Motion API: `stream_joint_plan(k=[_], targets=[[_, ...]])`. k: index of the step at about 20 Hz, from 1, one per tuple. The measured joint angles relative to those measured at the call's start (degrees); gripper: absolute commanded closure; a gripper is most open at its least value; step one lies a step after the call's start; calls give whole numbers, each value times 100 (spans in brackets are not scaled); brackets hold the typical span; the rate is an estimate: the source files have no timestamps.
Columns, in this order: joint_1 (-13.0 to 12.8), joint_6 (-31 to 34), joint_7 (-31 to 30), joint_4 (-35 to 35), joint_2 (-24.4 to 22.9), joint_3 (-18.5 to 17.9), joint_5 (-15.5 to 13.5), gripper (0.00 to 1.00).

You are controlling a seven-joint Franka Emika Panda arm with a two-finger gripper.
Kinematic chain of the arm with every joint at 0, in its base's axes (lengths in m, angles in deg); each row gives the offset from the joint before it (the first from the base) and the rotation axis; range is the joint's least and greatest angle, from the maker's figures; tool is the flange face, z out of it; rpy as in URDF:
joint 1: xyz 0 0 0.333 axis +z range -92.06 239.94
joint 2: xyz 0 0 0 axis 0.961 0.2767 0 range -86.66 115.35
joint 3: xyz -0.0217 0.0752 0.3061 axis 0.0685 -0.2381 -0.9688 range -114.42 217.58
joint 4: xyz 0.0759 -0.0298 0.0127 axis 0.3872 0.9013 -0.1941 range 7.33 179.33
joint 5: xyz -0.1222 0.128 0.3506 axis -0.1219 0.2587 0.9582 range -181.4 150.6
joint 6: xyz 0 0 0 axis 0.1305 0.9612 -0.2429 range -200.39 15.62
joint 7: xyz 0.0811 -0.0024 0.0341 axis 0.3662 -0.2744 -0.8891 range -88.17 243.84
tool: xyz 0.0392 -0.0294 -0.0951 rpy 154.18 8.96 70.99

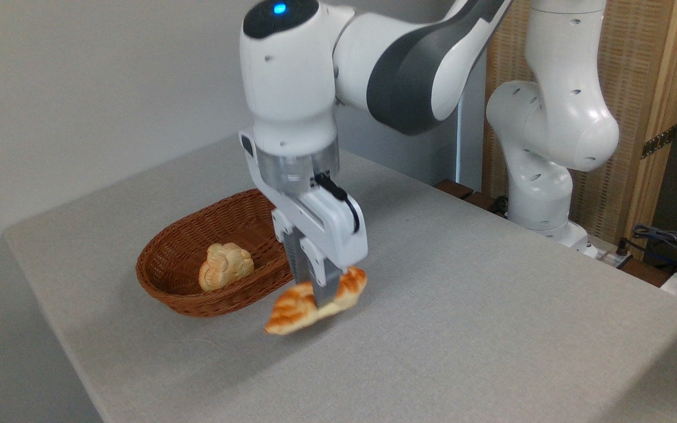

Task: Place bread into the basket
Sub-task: 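Lift the braided loaf and carry it over the wicker basket, then lower the loaf into the basket and open the gripper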

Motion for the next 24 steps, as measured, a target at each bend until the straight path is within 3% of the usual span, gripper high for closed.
stream_joint_plan(k=[4,8,9,12,13,16,24], targets=[[-150,13,-294,-200,-173,272,-345,64],[-202,15,-1116,-361,-191,888,-443,63],[-209,15,-1317,-380,-190,1043,-444,54],[-229,6,-1774,-395,-173,1451,-444,8],[-230,4,-1928,-396,-158,1589,-444,0],[-233,-19,-2366,-399,-118,1878,-444,0],[-223,-21,-2517,-448,-114,1956,-444,0]])
